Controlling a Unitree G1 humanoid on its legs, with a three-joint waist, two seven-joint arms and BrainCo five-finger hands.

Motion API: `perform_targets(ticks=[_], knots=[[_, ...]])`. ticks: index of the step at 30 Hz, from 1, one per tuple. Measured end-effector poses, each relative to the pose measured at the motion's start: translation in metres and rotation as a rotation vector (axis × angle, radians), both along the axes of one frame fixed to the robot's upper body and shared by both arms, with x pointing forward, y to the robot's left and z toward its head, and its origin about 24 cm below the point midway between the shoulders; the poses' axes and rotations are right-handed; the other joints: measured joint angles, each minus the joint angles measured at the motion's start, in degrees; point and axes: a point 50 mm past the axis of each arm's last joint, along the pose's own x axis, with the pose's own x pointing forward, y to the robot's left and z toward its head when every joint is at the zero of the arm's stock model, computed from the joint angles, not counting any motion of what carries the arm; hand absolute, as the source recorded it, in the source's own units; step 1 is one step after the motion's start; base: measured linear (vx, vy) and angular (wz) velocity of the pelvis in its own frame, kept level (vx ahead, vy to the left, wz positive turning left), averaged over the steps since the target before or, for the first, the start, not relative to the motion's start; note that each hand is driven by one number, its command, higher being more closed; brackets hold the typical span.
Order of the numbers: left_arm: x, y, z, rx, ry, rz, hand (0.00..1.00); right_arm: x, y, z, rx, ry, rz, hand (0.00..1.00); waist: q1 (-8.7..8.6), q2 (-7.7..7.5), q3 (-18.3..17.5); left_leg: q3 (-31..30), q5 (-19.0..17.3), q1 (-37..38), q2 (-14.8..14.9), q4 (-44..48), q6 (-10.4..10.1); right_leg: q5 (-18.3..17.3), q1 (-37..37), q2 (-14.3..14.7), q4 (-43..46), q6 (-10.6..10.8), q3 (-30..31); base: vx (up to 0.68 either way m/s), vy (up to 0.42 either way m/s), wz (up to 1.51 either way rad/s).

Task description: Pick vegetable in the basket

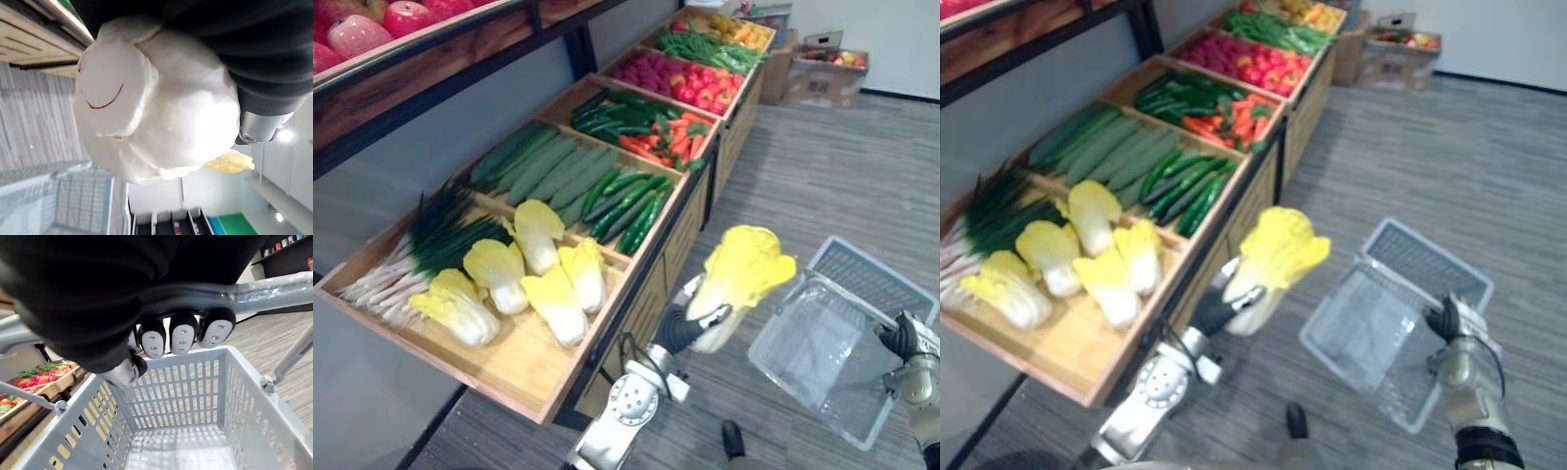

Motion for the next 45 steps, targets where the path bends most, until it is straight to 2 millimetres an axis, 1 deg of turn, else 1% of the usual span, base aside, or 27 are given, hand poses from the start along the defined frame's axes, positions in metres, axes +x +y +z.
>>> perform_targets(ticks=[1,3,4,7,9,12,16,20,21,26,31,37,38,42,45], knots=[[0.000,-0.004,0.000,0.003,-0.003,-0.019,1.00,-0.001,0.003,0.002,0.004,-0.008,0.015,1.00,-0.16,-0.03,0.0,0.0,-0.1,0.0,-0.1,0.0,0.0,0.0,0.0,0.0,0.0,0.0,0.1,-0.01,-0.027,-0.03],[0.001,-0.010,-0.001,0.021,-0.005,-0.057,1.00,0.000,0.013,0.007,0.039,-0.041,0.057,1.00,-1.02,-0.07,0.0,0.1,-0.2,0.1,-0.1,-0.1,0.1,0.0,0.0,-0.1,0.0,0.0,0.3,-0.01,-0.016,-0.01],[0.001,-0.012,-0.002,0.027,-0.004,-0.065,1.00,0.000,0.015,0.007,0.045,-0.043,0.066,1.00,-1.13,-0.12,0.1,0.2,-0.2,0.1,-0.1,-0.1,0.1,0.0,0.0,-0.1,-0.1,0.0,0.4,-0.01,-0.032,-0.03],[0.005,-0.022,-0.008,0.065,0.016,-0.105,1.00,-0.006,0.025,0.003,0.107,-0.043,0.094,1.00,-1.25,-0.30,0.2,0.3,-0.2,0.3,-0.2,-0.2,0.1,0.0,0.0,0.0,-0.1,0.0,0.6,-0.02,-0.036,-0.04],[0.007,-0.032,-0.014,0.094,0.037,-0.137,1.00,-0.011,0.032,-0.002,0.144,-0.013,0.124,1.00,-1.28,-0.40,0.2,0.3,-0.3,0.4,-0.3,-0.2,0.1,0.0,0.1,-0.1,-0.1,0.0,0.7,-0.03,-0.040,-0.02],[0.006,-0.043,-0.020,0.131,0.053,-0.178,1.00,-0.016,0.042,-0.006,0.163,0.021,0.175,1.00,-1.50,-0.47,0.3,0.3,-0.4,0.5,-0.3,-0.2,0.1,0.0,0.1,-0.1,-0.1,0.0,0.7,-0.04,-0.046,-0.01],[0.006,-0.055,-0.023,0.177,0.043,-0.219,1.00,-0.020,0.049,-0.005,0.168,0.035,0.221,1.00,-1.56,-0.64,0.4,0.2,-0.4,0.7,-0.2,-0.1,0.2,0.0,0.2,-0.1,-0.1,0.0,0.7,-0.03,-0.043,-0.01],[0.006,-0.067,-0.027,0.226,0.038,-0.260,1.00,-0.022,0.054,-0.004,0.210,0.021,0.238,1.00,-1.68,-1.03,0.6,0.2,-0.5,0.7,-0.2,-0.2,0.2,0.0,0.2,-0.2,-0.1,0.0,0.7,-0.03,-0.049,0.00],[0.007,-0.069,-0.029,0.264,0.022,-0.271,1.00,-0.021,0.058,-0.003,0.237,0.007,0.249,1.00,-1.96,-1.25,0.7,0.2,-0.5,0.7,-0.2,-0.2,0.2,0.0,0.2,-0.2,-0.1,0.0,0.7,-0.03,-0.046,0.01],[0.006,-0.073,-0.040,0.351,0.013,-0.284,1.00,-0.022,0.068,-0.005,0.288,-0.014,0.262,1.00,-2.68,-2.13,0.8,0.2,-0.5,0.8,-0.2,-0.3,0.2,0.0,0.2,-0.2,-0.2,0.0,0.8,-0.02,-0.042,0.00],[0.007,-0.072,-0.047,0.407,-0.010,-0.282,1.00,-0.024,0.069,-0.005,0.303,-0.015,0.263,1.00,-2.88,-2.75,1.1,0.2,-0.5,0.9,-0.2,-0.5,0.2,0.0,0.2,-0.2,-0.3,0.0,0.8,0.00,0.000,0.00],[0.007,-0.065,-0.069,0.532,0.000,-0.262,1.00,-0.029,0.072,-0.007,0.305,-0.008,0.275,1.00,-3.04,-3.25,1.4,0.2,-0.5,0.9,-0.3,-0.5,0.2,0.0,0.2,-0.1,-0.5,0.0,0.9,0.00,0.000,0.00],[0.006,-0.064,-0.072,0.562,-0.006,-0.264,0.00,-0.029,0.073,-0.008,0.308,-0.007,0.279,1.00,-3.04,-3.37,1.5,0.2,-0.5,0.9,-0.3,-0.5,0.2,0.0,0.1,-0.1,-0.5,0.0,1.0,0.00,0.000,0.00],[0.006,-0.058,-0.083,0.629,0.002,-0.251,0.00,-0.029,0.078,-0.006,0.318,-0.029,0.297,1.00,-3.13,-3.85,1.8,0.2,-0.5,0.9,-0.3,-0.5,0.2,0.0,0.1,0.0,-0.5,0.1,1.2,0.00,0.000,0.00],[0.010,-0.055,-0.083,0.651,-0.013,-0.211,0.00,-0.029,0.080,-0.004,0.320,-0.041,0.306,1.00,-3.13,-4.16,2.0,0.2,-0.5,0.9,-0.3,-0.5,0.2,0.0,0.1,0.0,-0.5,0.1,1.2,0.00,0.000,0.00]])
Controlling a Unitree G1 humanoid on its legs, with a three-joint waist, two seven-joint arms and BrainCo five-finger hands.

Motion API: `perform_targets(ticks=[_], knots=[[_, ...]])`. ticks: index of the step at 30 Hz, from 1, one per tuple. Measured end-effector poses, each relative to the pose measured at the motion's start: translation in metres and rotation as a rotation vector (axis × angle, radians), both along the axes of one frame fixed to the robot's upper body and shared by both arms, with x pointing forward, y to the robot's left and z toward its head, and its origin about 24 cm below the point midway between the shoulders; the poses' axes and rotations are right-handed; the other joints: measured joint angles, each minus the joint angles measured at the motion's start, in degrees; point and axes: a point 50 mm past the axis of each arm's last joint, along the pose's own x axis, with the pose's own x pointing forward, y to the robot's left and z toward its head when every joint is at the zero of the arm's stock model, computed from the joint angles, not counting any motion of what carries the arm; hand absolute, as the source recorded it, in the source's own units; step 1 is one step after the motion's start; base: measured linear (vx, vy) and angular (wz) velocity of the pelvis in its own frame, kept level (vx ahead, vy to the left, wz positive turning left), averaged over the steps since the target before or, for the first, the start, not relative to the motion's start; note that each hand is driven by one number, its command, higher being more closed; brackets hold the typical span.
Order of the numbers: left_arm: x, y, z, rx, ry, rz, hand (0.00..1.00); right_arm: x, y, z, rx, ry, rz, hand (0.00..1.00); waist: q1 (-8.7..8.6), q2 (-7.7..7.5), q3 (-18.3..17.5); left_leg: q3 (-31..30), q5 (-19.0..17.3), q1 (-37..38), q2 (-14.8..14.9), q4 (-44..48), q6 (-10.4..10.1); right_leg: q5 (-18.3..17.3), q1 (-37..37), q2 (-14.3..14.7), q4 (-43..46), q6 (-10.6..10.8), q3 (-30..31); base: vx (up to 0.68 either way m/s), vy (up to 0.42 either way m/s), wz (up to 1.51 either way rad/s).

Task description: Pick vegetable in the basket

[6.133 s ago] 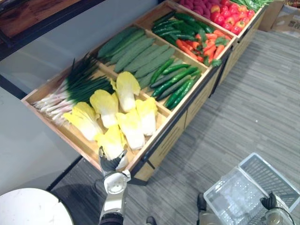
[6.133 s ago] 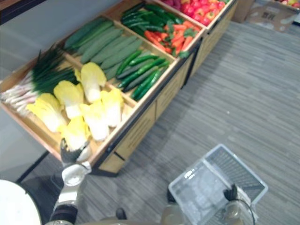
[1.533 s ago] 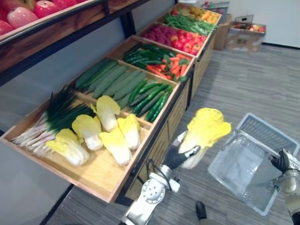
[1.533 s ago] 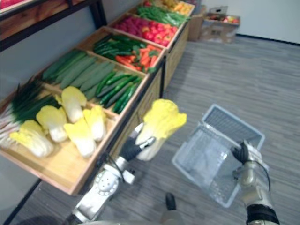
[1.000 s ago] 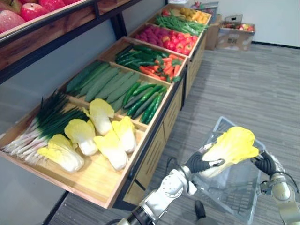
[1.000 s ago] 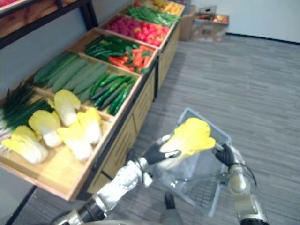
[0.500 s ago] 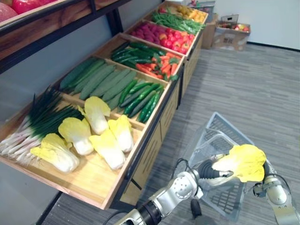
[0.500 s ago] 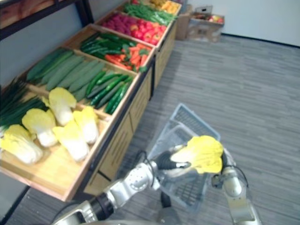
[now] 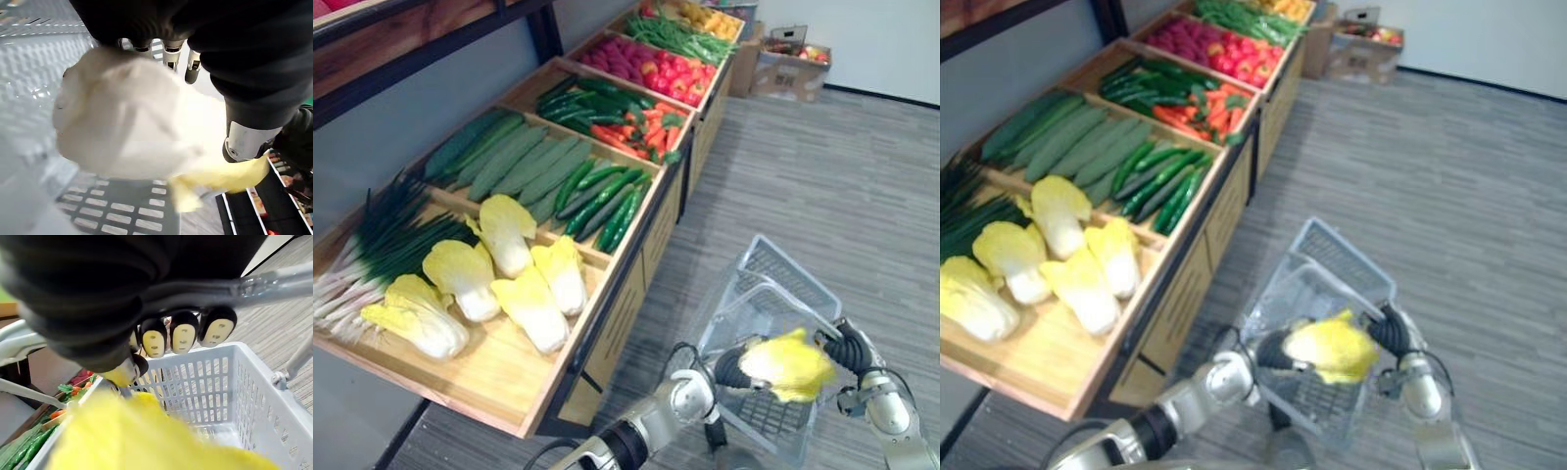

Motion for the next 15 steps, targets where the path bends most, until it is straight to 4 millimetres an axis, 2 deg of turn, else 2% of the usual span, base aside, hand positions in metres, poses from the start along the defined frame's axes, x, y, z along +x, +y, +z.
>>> perform_targets(ticks=[12,15], knots=[[0.011,0.007,0.002,0.042,-0.071,0.054,0.00,0.000,0.004,-0.002,0.013,-0.002,0.012,1.00,0.11,-0.57,-0.1,-0.5,0.0,-0.2,0.1,0.0,0.0,0.0,0.1,-0.1,-0.1,0.0,-0.5,0.00,0.000,0.01],[0.014,0.006,0.010,0.029,-0.121,0.060,0.00,0.000,0.006,-0.007,0.032,0.012,0.021,1.00,0.21,-0.72,-0.3,-1.4,0.0,-0.4,0.1,0.2,0.1,0.0,0.3,-0.3,-0.1,0.0,-1.1,-0.01,-0.010,0.12]])
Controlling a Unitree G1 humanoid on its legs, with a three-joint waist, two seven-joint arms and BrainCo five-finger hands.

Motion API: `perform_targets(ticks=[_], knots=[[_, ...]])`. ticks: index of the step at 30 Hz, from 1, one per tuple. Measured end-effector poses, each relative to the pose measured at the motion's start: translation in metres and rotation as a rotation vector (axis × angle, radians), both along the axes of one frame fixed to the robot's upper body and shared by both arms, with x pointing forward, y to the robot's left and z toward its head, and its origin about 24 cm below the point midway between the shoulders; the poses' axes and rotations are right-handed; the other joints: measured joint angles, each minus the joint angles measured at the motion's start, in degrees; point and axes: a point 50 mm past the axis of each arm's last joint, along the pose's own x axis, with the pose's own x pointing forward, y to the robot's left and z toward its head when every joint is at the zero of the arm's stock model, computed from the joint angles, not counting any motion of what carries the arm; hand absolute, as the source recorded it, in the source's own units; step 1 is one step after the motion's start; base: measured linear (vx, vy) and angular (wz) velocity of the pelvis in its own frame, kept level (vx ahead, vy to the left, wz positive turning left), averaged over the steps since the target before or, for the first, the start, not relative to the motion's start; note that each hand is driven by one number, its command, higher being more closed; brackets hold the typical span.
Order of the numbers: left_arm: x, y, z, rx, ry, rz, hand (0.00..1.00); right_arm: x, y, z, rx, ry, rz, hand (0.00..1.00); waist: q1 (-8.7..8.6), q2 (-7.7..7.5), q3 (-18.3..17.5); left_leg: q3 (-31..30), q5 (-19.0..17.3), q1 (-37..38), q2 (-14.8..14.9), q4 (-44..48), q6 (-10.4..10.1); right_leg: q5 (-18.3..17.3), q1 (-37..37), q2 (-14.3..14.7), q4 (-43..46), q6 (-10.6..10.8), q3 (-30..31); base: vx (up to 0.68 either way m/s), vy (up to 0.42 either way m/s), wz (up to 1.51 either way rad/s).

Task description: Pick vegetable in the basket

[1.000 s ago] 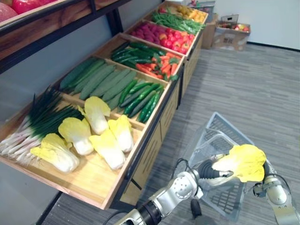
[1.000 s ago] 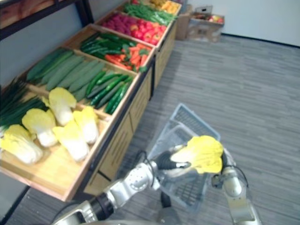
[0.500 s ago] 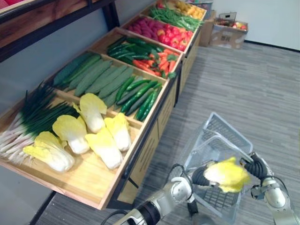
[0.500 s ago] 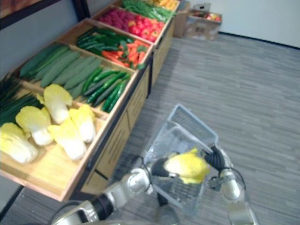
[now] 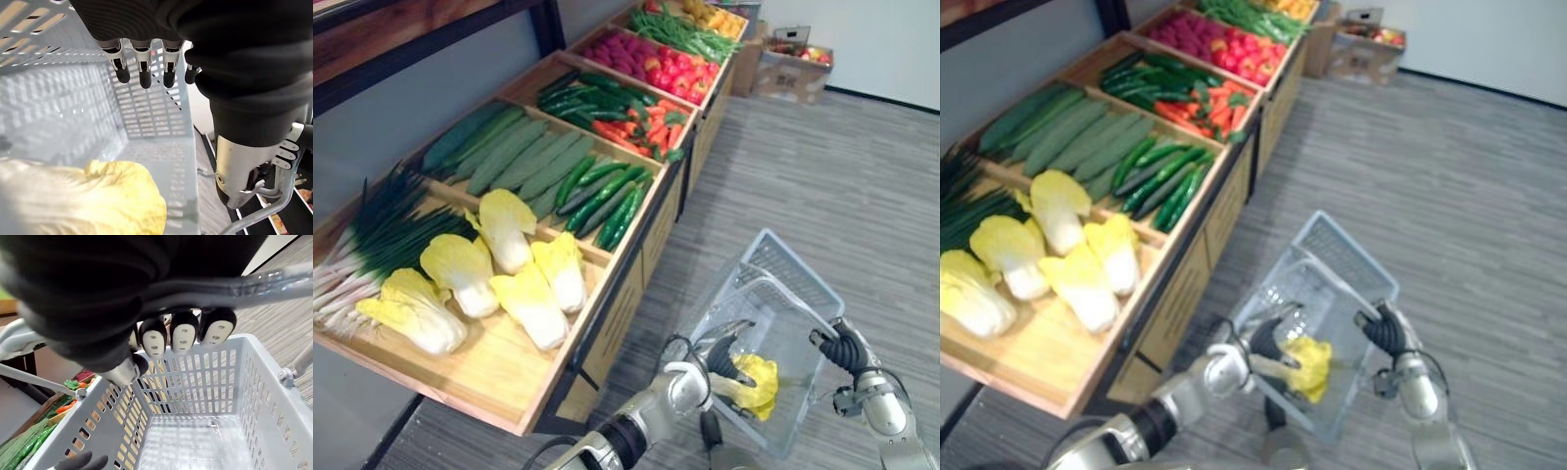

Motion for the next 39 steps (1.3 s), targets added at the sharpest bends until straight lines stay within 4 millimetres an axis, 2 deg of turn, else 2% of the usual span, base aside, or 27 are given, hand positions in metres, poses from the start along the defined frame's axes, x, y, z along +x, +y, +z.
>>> perform_targets(ticks=[2,3,4,5,7,8,9,10,11,12,15,19,22,24,26,27,28,29,30,31,32,33,34,35,36,38,39], knots=[[0.005,-0.003,0.023,-0.072,-0.075,-0.001,0.00,-0.004,-0.001,-0.013,0.035,0.042,-0.020,1.00,0.39,-0.41,-0.1,-0.8,0.0,-0.7,0.0,0.3,0.0,0.0,0.1,-0.2,0.0,0.0,-0.7,-0.05,-0.050,0.18],[0.008,0.001,0.042,-0.127,-0.145,0.003,0.00,-0.005,-0.002,-0.021,0.054,0.069,-0.042,1.00,0.90,-0.39,-0.1,-1.2,0.0,-0.7,0.0,0.3,0.1,0.0,0.4,-0.4,0.0,0.0,-1.0,-0.03,-0.038,0.09],[0.009,0.002,0.046,-0.138,-0.161,0.005,0.00,-0.006,-0.002,-0.024,0.058,0.077,-0.047,1.00,0.90,-0.37,-0.2,-1.4,0.0,-0.7,0.0,0.3,0.1,0.0,0.5,-0.4,0.0,0.0,-1.1,-0.03,-0.045,0.18],[0.011,0.011,0.065,-0.200,-0.226,0.030,0.00,-0.010,-0.004,-0.034,0.067,0.120,-0.068,1.00,0.97,-0.29,-0.2,-2.0,0.1,-0.7,0.1,0.4,0.1,-0.1,1.0,-0.5,0.0,0.1,-1.8,-0.02,-0.044,0.16],[0.011,0.032,0.095,-0.317,-0.340,0.098,0.00,-0.018,-0.011,-0.047,0.044,0.176,-0.112,1.00,2.05,-0.17,-0.3,-2.2,0.1,-0.8,0.1,0.4,0.1,-0.1,1.0,-0.6,0.0,0.1,-2.1,-0.02,-0.043,0.16],[0.009,0.051,0.110,-0.373,-0.401,0.141,0.00,-0.023,-0.016,-0.055,0.034,0.214,-0.140,1.00,2.27,-0.01,-0.4,-3.1,0.1,-0.9,0.1,0.5,0.2,-0.1,1.3,-0.7,0.0,0.2,-2.7,-0.02,-0.043,0.31],[0.005,0.072,0.119,-0.416,-0.443,0.193,0.00,-0.030,-0.024,-0.063,0.023,0.256,-0.183,1.00,2.34,0.27,-0.6,-4.2,0.2,-1.2,0.1,0.6,0.2,-0.2,1.8,-0.8,0.0,0.3,-3.8,-0.02,-0.039,0.38],[0.002,0.083,0.121,-0.437,-0.456,0.221,0.00,-0.035,-0.028,-0.068,0.017,0.280,-0.205,1.00,2.37,0.44,-0.9,-4.7,0.2,-1.5,0.1,0.8,0.2,-0.2,1.9,-0.8,0.1,0.3,-4.2,-0.01,-0.034,0.37],[-0.004,0.103,0.122,-0.438,-0.476,0.286,0.00,-0.043,-0.034,-0.076,0.014,0.322,-0.241,1.00,2.90,0.67,-1.2,-5.2,0.2,-1.7,0.2,0.9,0.2,-0.2,1.9,-0.8,0.2,0.3,-4.9,-0.01,-0.044,0.22],[-0.009,0.123,0.118,-0.413,-0.480,0.355,0.00,-0.052,-0.040,-0.083,0.017,0.361,-0.283,1.00,3.78,0.78,-1.3,-5.5,0.2,-1.8,0.3,1.1,0.2,-0.2,2.1,-0.8,0.2,0.2,-5.3,-0.01,-0.047,0.21],[-0.020,0.158,0.097,-0.360,-0.410,0.501,0.00,-0.071,-0.050,-0.096,0.025,0.442,-0.366,1.00,4.32,1.17,-1.8,-8.8,0.3,-3.6,0.3,2.4,0.4,-0.4,2.9,-1.4,0.3,0.0,-8.8,-0.03,-0.033,0.50],[-0.035,0.191,0.073,-0.274,-0.335,0.645,0.00,-0.088,-0.060,-0.106,0.046,0.499,-0.454,1.00,5.14,1.58,-2.7,-12.5,1.3,-5.3,-0.2,2.6,0.9,-0.8,3.7,-2.4,0.3,-0.7,-12.9,-0.04,-0.030,0.49],[-0.046,0.236,0.025,-0.172,-0.168,0.884,0.00,-0.101,-0.065,-0.111,0.074,0.517,-0.525,1.00,6.50,2.01,-3.4,-15.2,2.2,-6.3,-0.3,2.3,0.9,-1.6,4.5,-2.6,0.2,-1.7,-16.1,-0.07,-0.056,0.46],[-0.058,0.258,-0.001,-0.115,-0.073,1.005,0.00,-0.105,-0.065,-0.112,0.080,0.521,-0.547,1.00,6.56,1.75,-3.7,-16.8,2.7,-7.0,-0.3,2.0,0.7,-2.0,4.9,-2.7,-0.2,-1.9,-17.6,-0.06,-0.058,0.42],[-0.085,0.287,-0.038,-0.011,0.093,1.185,0.00,-0.113,-0.067,-0.116,0.092,0.536,-0.588,1.00,6.59,1.56,-4.7,-18.2,3.8,-7.6,-0.2,1.0,0.5,-2.5,4.9,-2.6,-0.3,-1.9,-19.4,-0.04,-0.070,0.40],[-0.107,0.302,-0.058,0.036,0.201,1.308,0.00,-0.118,-0.066,-0.119,0.109,0.536,-0.631,1.00,6.62,1.78,-5.0,-19.1,4.6,-7.5,-0.2,-0.1,0.3,-2.5,5.2,-2.5,-0.3,-1.9,-20.0,-0.02,-0.053,0.31],[-0.112,0.305,-0.062,0.044,0.221,1.332,0.00,-0.119,-0.066,-0.120,0.111,0.536,-0.641,1.00,6.65,1.84,-5.0,-19.1,4.8,-7.5,-0.1,-0.2,0.3,-2.5,5.2,-2.4,-0.3,-1.9,-20.2,-0.02,-0.044,0.23],[-0.133,0.313,-0.076,0.078,0.312,1.422,0.00,-0.122,-0.067,-0.122,0.121,0.542,-0.667,1.00,7.12,1.02,-4.6,-19.2,5.2,-7.0,0.0,-1.0,0.1,-2.5,5.4,-2.3,-0.3,-1.8,-20.4,-0.01,-0.030,0.04],[-0.154,0.319,-0.090,0.113,0.408,1.502,0.00,-0.126,-0.067,-0.124,0.133,0.556,-0.691,1.00,7.78,1.59,-5.1,-19.0,5.6,-6.2,0.1,-1.8,0.0,-2.4,5.7,-2.2,-0.3,-1.7,-20.3,-0.01,-0.035,0.00],[-0.166,0.321,-0.096,0.128,0.462,1.536,0.00,-0.128,-0.068,-0.125,0.140,0.561,-0.703,1.00,7.96,1.27,-5.1,-19.0,5.6,-6.1,0.2,-2.0,0.0,-2.4,5.8,-2.1,-0.4,-1.7,-20.3,0.00,-0.026,-0.07],[-0.187,0.321,-0.107,0.151,0.565,1.597,0.00,-0.129,-0.068,-0.127,0.149,0.569,-0.717,1.00,7.99,0.70,-4.9,-18.7,5.6,-5.6,0.2,-2.1,0.0,-2.4,6.0,-2.1,-0.4,-1.7,-19.9,-0.01,-0.014,-0.14],[-0.208,0.319,-0.116,0.167,0.668,1.643,0.00,-0.129,-0.067,-0.129,0.161,0.572,-0.726,1.00,7.95,0.93,-5.3,-17.9,5.6,-5.3,0.3,-2.5,-0.1,-2.4,5.8,-2.0,-0.4,-1.7,-19.2,-0.01,-0.008,-0.21],[-0.216,0.317,-0.119,0.172,0.708,1.661,0.00,-0.130,-0.067,-0.129,0.164,0.576,-0.729,1.00,7.95,0.26,-4.9,-17.4,5.5,-4.9,0.4,-2.7,-0.2,-2.3,5.7,-1.9,-0.4,-1.7,-18.9,0.01,-0.002,-0.36],[-0.232,0.315,-0.124,0.182,0.776,1.688,0.00,-0.126,-0.066,-0.130,0.178,0.570,-0.732,1.00,7.93,0.75,-5.2,-16.2,5.4,-4.0,0.6,-2.8,-0.5,-2.3,5.7,-1.6,-0.4,-1.6,-17.5,0.02,-0.002,-0.52],[-0.244,0.312,-0.127,0.187,0.835,1.698,0.00,-0.124,-0.065,-0.131,0.191,0.568,-0.737,1.00,7.95,0.08,-4.9,-14.6,5.1,-3.0,0.8,-2.8,-0.6,-2.3,5.7,-1.2,-0.4,-1.6,-16.0,0.02,-0.003,-0.60],[-0.254,0.307,-0.131,0.188,0.909,1.679,0.00,-0.120,-0.065,-0.130,0.201,0.560,-0.739,1.00,7.83,0.64,-5.0,-11.9,4.6,-1.2,1.1,-2.7,-0.7,-2.1,5.6,-0.5,-0.3,-1.5,-13.1,0.02,0.000,-0.71],[-0.254,0.306,-0.132,0.188,0.926,1.666,0.00,-0.120,-0.065,-0.130,0.201,0.559,-0.739,1.00,7.73,0.09,-4.6,-11.0,4.4,-0.5,1.2,-2.7,-0.8,-2.1,5.6,-0.3,-0.3,-1.4,-12.5,0.02,0.009,-0.81]])
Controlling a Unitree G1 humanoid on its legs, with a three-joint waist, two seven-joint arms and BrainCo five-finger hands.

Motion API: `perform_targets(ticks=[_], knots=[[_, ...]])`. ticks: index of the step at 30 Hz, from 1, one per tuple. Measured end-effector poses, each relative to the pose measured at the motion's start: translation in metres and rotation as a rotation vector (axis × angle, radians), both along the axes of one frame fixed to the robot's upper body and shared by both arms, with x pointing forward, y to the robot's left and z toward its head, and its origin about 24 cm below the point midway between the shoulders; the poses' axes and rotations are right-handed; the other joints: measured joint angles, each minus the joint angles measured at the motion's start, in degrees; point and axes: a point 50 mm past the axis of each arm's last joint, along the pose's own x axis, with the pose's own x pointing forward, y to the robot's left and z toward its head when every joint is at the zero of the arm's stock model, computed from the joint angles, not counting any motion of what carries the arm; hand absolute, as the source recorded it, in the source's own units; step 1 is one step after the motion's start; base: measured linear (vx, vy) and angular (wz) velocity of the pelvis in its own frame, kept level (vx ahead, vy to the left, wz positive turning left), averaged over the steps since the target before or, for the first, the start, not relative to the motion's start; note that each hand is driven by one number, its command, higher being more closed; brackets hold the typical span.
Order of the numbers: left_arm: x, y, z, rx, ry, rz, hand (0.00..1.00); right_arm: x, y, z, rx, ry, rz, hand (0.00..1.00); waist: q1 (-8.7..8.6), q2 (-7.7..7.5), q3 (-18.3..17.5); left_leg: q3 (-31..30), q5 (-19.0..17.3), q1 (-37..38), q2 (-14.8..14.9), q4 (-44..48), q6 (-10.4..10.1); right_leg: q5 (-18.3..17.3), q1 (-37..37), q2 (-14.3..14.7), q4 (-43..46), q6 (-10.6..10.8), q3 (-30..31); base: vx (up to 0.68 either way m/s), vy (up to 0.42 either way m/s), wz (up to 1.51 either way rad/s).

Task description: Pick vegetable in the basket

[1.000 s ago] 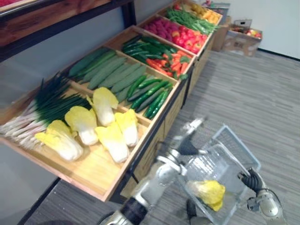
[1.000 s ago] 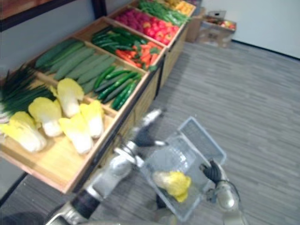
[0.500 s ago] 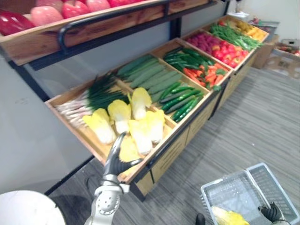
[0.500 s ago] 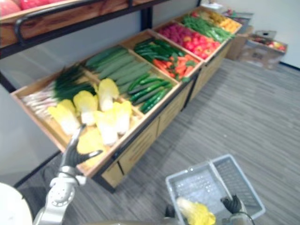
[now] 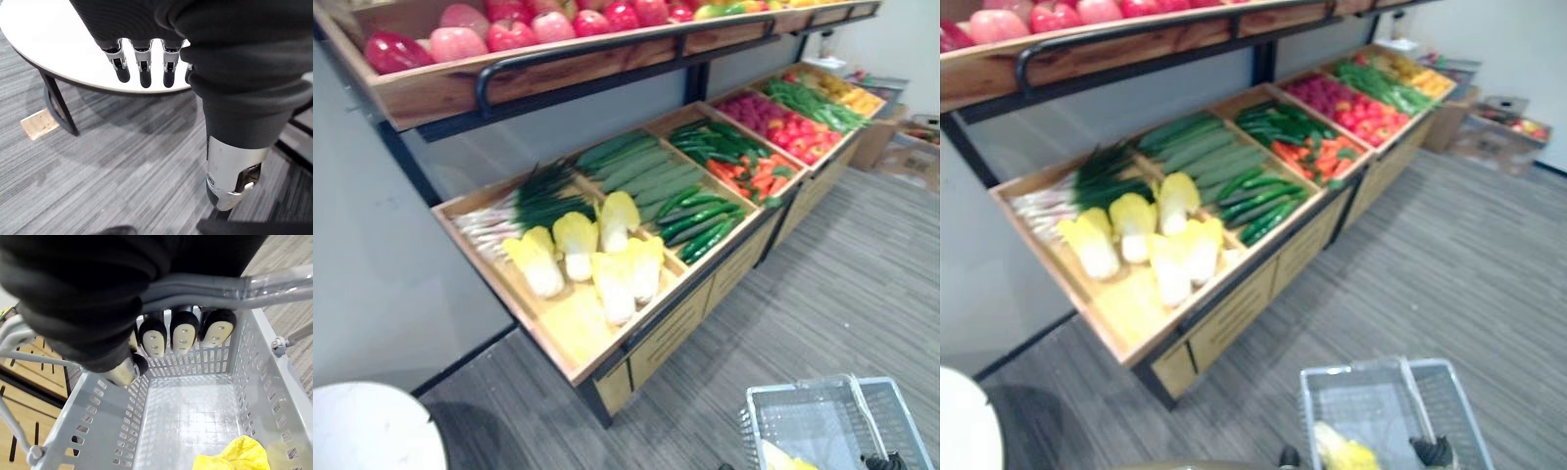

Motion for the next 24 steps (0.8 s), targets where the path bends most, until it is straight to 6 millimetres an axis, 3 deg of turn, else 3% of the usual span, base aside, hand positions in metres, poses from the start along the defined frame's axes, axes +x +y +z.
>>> perform_targets(ticks=[3,5,7,8,9,10,11,12,13,14,15,16,17,18,19,20,21,22,24], knots=[[0.026,-0.019,-0.007,-0.092,-0.001,-0.200,0.00,0.007,0.000,0.003,-0.002,-0.021,0.005,1.00,-0.62,0.67,0.3,4.8,-1.9,0.7,0.2,1.9,0.0,0.0,-3.4,0.6,3.5,0.1,5.2,-0.01,0.031,-0.82],[0.050,-0.031,-0.009,-0.111,-0.028,-0.345,0.00,0.018,0.003,0.007,-0.010,-0.058,0.037,1.00,-1.57,0.10,0.9,7.7,-3.0,-0.7,-0.4,3.7,0.4,0.3,-6.8,0.3,5.5,0.5,8.6,-0.06,0.048,-0.83],[0.080,-0.039,-0.005,-0.109,-0.105,-0.441,0.00,0.027,0.013,0.008,-0.003,-0.091,0.070,1.00,-2.43,-0.87,2.9,10.5,-4.7,-1.2,-0.3,5.7,0.8,1.8,-8.3,0.6,6.0,2.6,12.1,-0.10,0.028,-0.78],[0.095,-0.040,-0.001,-0.098,-0.149,-0.485,0.00,0.034,0.021,0.008,0.001,-0.108,0.096,1.00,-3.42,-1.64,3.8,12.8,-5.4,-1.7,-0.5,7.8,1.4,5.0,-9.3,0.9,5.4,4.3,13.4,-0.19,0.059,-1.15],[0.109,-0.040,0.003,-0.086,-0.195,-0.504,0.00,0.043,0.028,0.010,-0.005,-0.125,0.142,1.00,-2.73,-0.70,4.1,16.5,-5.7,-3.2,2.0,9.2,2.6,14.3,-10.6,3.1,0.1,3.3,13.6,-0.22,0.051,-1.27],[0.114,-0.040,0.005,-0.079,-0.214,-0.510,0.00,0.052,0.033,0.012,-0.001,-0.145,0.161,1.00,-2.70,0.50,4.8,18.3,-5.5,-3.5,3.2,9.3,2.9,15.0,-11.3,3.7,1.2,-0.3,11.6,-0.22,0.067,-1.16],[0.129,-0.038,0.011,-0.059,-0.261,-0.536,0.00,0.053,0.033,0.013,-0.008,-0.152,0.154,1.00,-3.02,0.73,6.5,19.9,-4.8,-3.5,4.7,9.0,2.8,4.1,-13.4,3.8,14.0,-6.1,1.1,-0.12,0.027,-0.83],[0.134,-0.035,0.014,-0.043,-0.274,-0.557,0.00,0.051,0.029,0.014,-0.019,-0.142,0.148,1.00,-2.80,0.65,7.3,21.3,-4.2,-2.0,5.8,9.2,2.6,-4.6,-13.6,2.0,25.6,-7.4,-6.9,-0.05,0.045,-0.73],[0.131,-0.034,0.014,-0.044,-0.264,-0.557,0.00,0.050,0.029,0.013,-0.020,-0.135,0.145,1.00,-2.66,0.52,7.3,22.2,-4.1,-1.6,6.1,9.3,2.6,-6.5,-12.7,1.2,28.5,-7.5,-9.4,-0.03,0.014,-0.87],[0.125,-0.030,0.013,-0.042,-0.245,-0.547,0.00,0.046,0.030,0.011,-0.015,-0.123,0.146,1.00,-2.69,-0.57,7.7,24.1,-4.1,-0.8,6.0,10.7,2.7,-6.8,-11.8,0.3,28.8,-7.3,-11.7,-0.05,0.001,-1.03],[0.122,-0.032,0.010,-0.062,-0.231,-0.540,0.00,0.047,0.032,0.010,-0.011,-0.125,0.153,1.00,-2.74,-1.43,8.0,25.6,-3.6,-0.6,5.1,11.1,3.5,-5.4,-11.2,1.5,26.4,-8.2,-12.7,-0.13,-0.037,-1.10],[0.118,-0.034,0.008,-0.082,-0.222,-0.524,0.00,0.049,0.033,0.011,-0.008,-0.132,0.159,1.00,-2.72,-0.88,8.3,25.8,-3.3,-0.4,5.3,10.9,4.0,-3.7,-10.2,2.7,23.3,-8.6,-12.1,-0.15,-0.067,-1.25],[0.112,-0.037,0.004,-0.110,-0.210,-0.502,0.00,0.060,0.035,0.013,-0.004,-0.157,0.168,1.00,-2.17,1.30,8.3,27.2,-2.9,0.1,6.5,7.7,4.6,-0.9,-8.6,5.3,16.3,-6.6,-9.2,-0.13,-0.087,-0.99],[0.116,-0.042,0.003,-0.122,-0.221,-0.501,0.00,0.063,0.035,0.014,-0.002,-0.159,0.159,1.00,-2.72,1.70,8.7,28.8,-1.9,0.1,5.9,5.9,2.7,-8.4,-10.5,1.9,25.6,-8.6,-11.0,-0.06,-0.076,-0.76],[0.119,-0.043,0.004,-0.123,-0.225,-0.509,0.00,0.060,0.032,0.013,-0.006,-0.145,0.145,1.00,-2.71,1.34,8.8,29.4,-1.6,0.1,5.3,6.1,2.8,-11.8,-11.0,-0.5,30.6,-7.2,-11.1,-0.01,-0.113,-0.52],[0.118,-0.043,0.003,-0.124,-0.220,-0.513,0.00,0.056,0.028,0.013,-0.018,-0.120,0.160,1.00,-2.32,0.65,8.7,31.4,-1.4,0.1,4.6,7.5,2.6,-14.1,-9.7,-4.1,30.7,-4.2,-10.9,-0.04,-0.201,-0.62],[0.115,-0.040,0.003,-0.120,-0.206,-0.510,0.00,0.058,0.030,0.013,-0.015,-0.117,0.173,1.00,-1.78,-0.06,8.4,32.8,-1.0,-0.3,4.9,8.4,2.0,-14.6,-9.4,-3.1,27.9,-2.8,-9.6,-0.07,-0.241,-0.82],[0.114,-0.040,0.002,-0.124,-0.197,-0.509,0.00,0.059,0.030,0.014,-0.019,-0.122,0.181,1.00,-1.28,0.12,8.5,33.6,-0.7,-0.5,5.2,8.5,1.8,-14.6,-8.6,-1.9,25.0,-2.8,-9.3,-0.08,-0.275,-0.90],[0.108,-0.048,-0.003,-0.151,-0.178,-0.503,0.00,0.065,0.034,0.017,-0.022,-0.139,0.213,1.00,-1.48,1.70,8.8,35.3,0.2,-0.9,7.6,9.2,0.7,-12.6,-6.5,1.7,17.8,-3.3,-8.2,-0.07,-0.228,-0.60]])
